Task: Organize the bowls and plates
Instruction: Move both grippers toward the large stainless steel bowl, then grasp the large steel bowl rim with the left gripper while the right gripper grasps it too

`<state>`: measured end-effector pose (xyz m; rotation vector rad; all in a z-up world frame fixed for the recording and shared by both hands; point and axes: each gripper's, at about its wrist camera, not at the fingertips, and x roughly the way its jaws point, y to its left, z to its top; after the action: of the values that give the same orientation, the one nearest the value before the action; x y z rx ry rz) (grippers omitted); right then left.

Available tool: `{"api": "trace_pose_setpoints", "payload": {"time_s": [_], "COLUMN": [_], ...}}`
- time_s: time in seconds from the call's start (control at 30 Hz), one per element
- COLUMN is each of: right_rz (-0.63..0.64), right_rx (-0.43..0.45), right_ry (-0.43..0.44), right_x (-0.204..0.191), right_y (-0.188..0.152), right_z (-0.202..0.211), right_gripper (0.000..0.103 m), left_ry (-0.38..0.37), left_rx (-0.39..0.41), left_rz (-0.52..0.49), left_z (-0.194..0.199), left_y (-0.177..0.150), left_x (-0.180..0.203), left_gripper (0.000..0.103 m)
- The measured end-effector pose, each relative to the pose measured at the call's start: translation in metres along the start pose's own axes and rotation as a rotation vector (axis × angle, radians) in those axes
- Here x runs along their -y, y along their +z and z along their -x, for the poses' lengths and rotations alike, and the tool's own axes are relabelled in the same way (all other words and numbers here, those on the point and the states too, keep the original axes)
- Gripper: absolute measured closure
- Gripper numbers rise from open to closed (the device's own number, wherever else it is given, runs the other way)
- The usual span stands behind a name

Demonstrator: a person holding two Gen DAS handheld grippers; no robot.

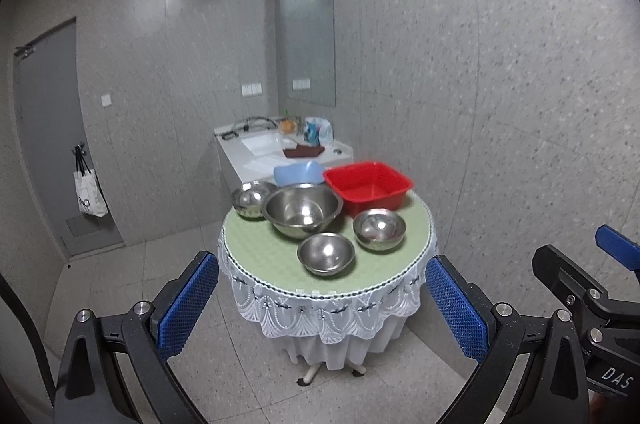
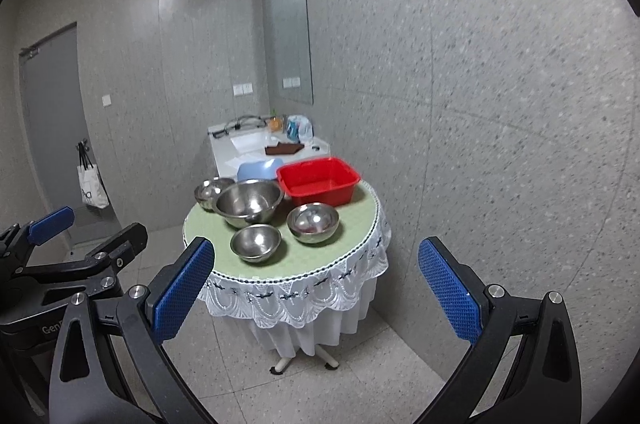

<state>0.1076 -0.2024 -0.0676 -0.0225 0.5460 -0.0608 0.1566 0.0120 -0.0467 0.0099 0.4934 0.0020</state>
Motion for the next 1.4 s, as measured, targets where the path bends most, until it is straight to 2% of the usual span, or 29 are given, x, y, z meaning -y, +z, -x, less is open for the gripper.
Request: {"api": "trace_pose_setpoints", "payload": {"time_s": [0.2, 0.4, 0.5, 0.6, 0.7, 0.87, 1.03, 1.1, 1.2, 1.23, 1.27, 1.3, 1.33, 1.37, 1.4], "right_rz": [-0.028, -0.096, -0.145, -0.177, -0.192, -0.188, -0.219, -0.208, -0.200, -0.192, -0.181, -0.174, -0.171, -0.161, -0.152], "right_rx": [-0.068, -0.173, -0.268, -0.347, -0.418, -0.491, -0.584, -0.604, -0.636, -0.645, -0.657, -0.669, -0.679, -0.694, -0.709], "right_ry": [-0.022, -0.055, -0.040, -0.029, -0.031, -0.037, -0.015, -0.025, -0.015, -0.021, -0.023, -0.012, 0.000, 0.014, 0.036], "right_x": [-0.009, -0.035, -0.050, -0.066, -0.080, -0.087, -0.083, -0.082, -0.080, -0.079, -0.078, -0.077, -0.076, -0.076, -0.077], "right_y": [0.008, 0.025, 0.033, 0.038, 0.037, 0.032, 0.022, 0.019, 0.015, 0.014, 0.012, 0.011, 0.010, 0.008, 0.006], "right_z": [-0.080, -0.195, -0.261, -0.323, -0.377, -0.432, -0.476, -0.489, -0.502, -0.506, -0.510, -0.515, -0.520, -0.525, -0.530], "right_gripper": [0.000, 0.000, 0.000, 0.000, 0.000, 0.001, 0.014, 0.020, 0.032, 0.040, 0.047, 0.049, 0.054, 0.061, 0.065], "left_ry": [-0.023, -0.051, -0.059, -0.102, -0.115, -0.162, -0.176, -0.179, -0.185, -0.190, -0.190, -0.189, -0.192, -0.192, -0.189], "left_rx": [-0.067, -0.138, -0.227, -0.325, -0.382, -0.487, -0.555, -0.591, -0.626, -0.635, -0.640, -0.643, -0.649, -0.655, -0.662], "left_rz": [-0.012, -0.034, -0.031, -0.024, -0.045, -0.035, -0.045, -0.043, -0.036, -0.033, -0.031, -0.027, -0.026, -0.024, -0.019], "left_z": [-0.098, -0.234, -0.314, -0.398, -0.454, -0.546, -0.607, -0.632, -0.656, -0.664, -0.669, -0.674, -0.679, -0.683, -0.689], "left_y": [0.036, 0.082, 0.107, 0.127, 0.140, 0.153, 0.155, 0.155, 0.152, 0.151, 0.149, 0.148, 0.147, 0.143, 0.143], "left_x": [-0.029, -0.083, -0.116, -0.144, -0.155, -0.177, -0.180, -0.183, -0.178, -0.178, -0.177, -0.176, -0.175, -0.171, -0.171], "left_gripper": [0.001, 0.001, 0.001, 0.001, 0.001, 0.002, 0.016, 0.027, 0.039, 0.042, 0.049, 0.055, 0.058, 0.069, 0.074]}}
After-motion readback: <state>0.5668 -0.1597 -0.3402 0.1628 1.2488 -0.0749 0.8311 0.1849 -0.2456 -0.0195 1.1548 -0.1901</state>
